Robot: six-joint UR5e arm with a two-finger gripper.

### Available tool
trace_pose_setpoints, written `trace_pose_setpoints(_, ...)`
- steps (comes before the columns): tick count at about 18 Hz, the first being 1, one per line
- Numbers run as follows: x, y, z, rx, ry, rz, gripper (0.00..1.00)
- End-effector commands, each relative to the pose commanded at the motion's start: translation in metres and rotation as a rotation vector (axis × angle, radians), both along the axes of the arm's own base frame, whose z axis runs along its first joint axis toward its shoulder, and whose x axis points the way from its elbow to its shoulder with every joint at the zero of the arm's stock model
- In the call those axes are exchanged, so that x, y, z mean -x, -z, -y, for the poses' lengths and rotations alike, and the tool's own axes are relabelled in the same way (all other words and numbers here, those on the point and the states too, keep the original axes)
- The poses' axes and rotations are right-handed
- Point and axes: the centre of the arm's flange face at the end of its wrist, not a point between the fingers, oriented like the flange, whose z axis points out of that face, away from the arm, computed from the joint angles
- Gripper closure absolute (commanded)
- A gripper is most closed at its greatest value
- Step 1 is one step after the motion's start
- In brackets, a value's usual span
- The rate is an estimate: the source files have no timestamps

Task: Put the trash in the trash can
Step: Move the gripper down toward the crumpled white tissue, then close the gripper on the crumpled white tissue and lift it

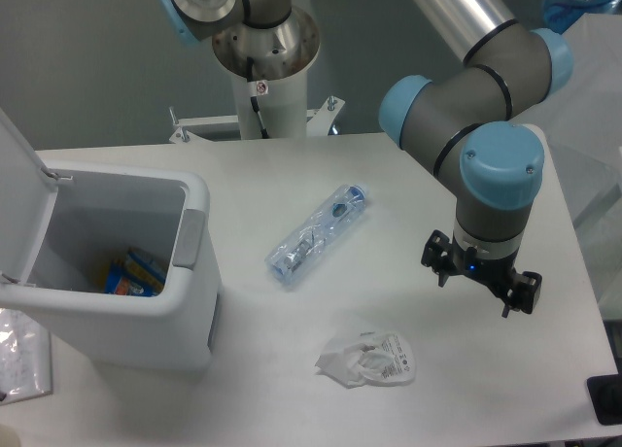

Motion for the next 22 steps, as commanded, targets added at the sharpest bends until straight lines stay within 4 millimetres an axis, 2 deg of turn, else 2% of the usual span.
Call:
trace_pose_setpoints(5,-0.004,0.004,-0.005,-0.017,-0.016,-0.016,0.0)
trace_pose_setpoints(9,-0.023,0.018,-0.027,-0.107,-0.153,-0.078,0.0)
trace_pose_setpoints(12,-0.036,0.042,-0.041,-0.094,-0.16,-0.054,0.0)
trace_pose_setpoints(16,-0.07,0.077,-0.074,-0.08,-0.173,-0.007,0.0)
trace_pose_setpoints(18,-0.076,0.084,-0.081,-0.089,-0.198,-0.006,0.0)
trace_pose_setpoints(19,-0.085,0.087,-0.088,-0.099,-0.188,-0.009,0.0)
trace_pose_setpoints(22,-0.101,0.115,-0.083,-0.063,-0.167,0.024,0.0)
